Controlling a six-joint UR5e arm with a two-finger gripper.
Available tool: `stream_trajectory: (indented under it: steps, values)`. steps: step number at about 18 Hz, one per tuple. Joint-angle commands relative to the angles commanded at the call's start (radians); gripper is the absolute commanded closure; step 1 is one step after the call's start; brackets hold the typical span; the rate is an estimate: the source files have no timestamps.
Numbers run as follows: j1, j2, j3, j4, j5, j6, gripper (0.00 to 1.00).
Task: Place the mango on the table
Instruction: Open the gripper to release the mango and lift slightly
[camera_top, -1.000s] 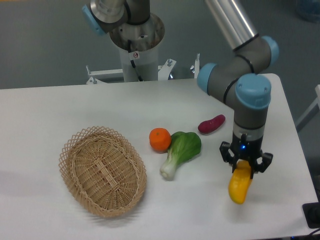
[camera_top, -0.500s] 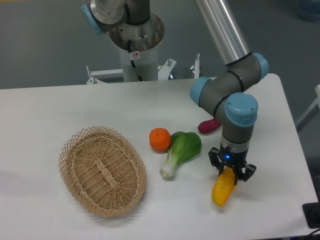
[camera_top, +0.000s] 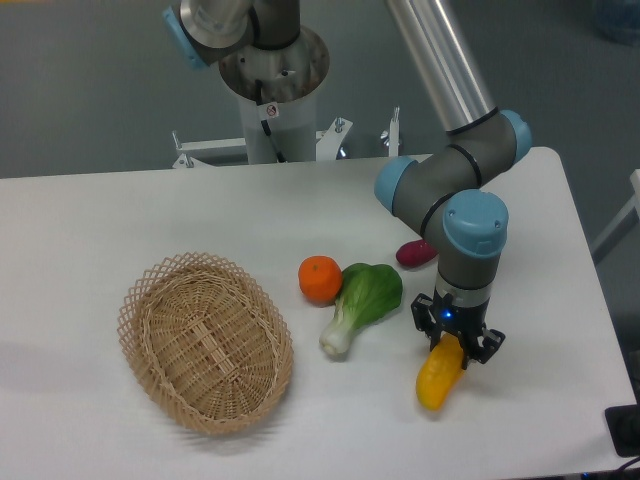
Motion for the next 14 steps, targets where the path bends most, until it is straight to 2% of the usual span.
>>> stream_trajectory:
  steps: [10,14]
  values:
    - [0.008,0.078,0.032,-0.003,0.005,-0.052,0.0]
    - [0.005,0.109,0.066,-0.006,0.061,-0.061,0.0]
